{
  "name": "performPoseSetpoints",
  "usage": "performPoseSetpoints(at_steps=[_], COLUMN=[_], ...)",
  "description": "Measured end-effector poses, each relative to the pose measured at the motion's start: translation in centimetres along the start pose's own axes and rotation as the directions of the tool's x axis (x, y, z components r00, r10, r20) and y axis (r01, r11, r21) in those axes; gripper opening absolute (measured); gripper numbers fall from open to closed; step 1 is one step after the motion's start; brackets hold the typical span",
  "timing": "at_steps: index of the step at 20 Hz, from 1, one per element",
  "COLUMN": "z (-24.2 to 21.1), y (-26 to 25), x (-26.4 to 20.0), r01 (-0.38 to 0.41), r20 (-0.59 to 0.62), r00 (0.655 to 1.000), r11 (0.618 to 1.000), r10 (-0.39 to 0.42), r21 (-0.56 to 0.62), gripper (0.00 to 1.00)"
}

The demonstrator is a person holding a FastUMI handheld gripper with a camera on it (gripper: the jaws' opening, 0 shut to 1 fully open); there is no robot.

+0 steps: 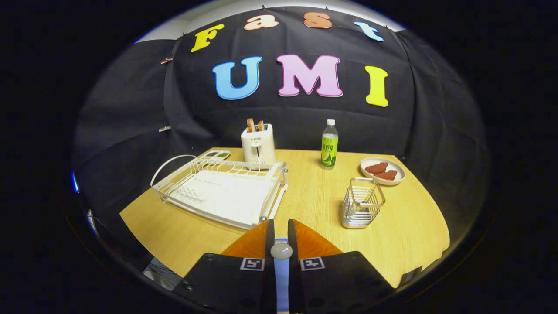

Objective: Take the plate from the dish rack, then take the spoon from the basket and place it into the plate.

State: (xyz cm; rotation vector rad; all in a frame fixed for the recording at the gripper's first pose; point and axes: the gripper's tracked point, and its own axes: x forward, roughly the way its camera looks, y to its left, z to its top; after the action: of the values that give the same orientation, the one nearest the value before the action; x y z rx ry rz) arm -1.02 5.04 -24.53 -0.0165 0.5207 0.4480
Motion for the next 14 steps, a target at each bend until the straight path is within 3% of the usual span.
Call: performPoseSetpoints(at_steps=[11, 12, 14], z=[-2.0, -1.6, -0.2], y=[-0.8, -0.9, -1.4], x=[-0.3, -0.5, -0.9], r01=[-0.105, -0.121, -0.148], r20=[-0.098, -0.102, -0.089], r00=[0.990, 0.988, 0.985], r11=[0.994, 0.993, 0.989], r10=[0.102, 0.119, 0.147], r21=[-0.026, -0.012, 0.006], gripper=[0.22, 0.30, 0.77])
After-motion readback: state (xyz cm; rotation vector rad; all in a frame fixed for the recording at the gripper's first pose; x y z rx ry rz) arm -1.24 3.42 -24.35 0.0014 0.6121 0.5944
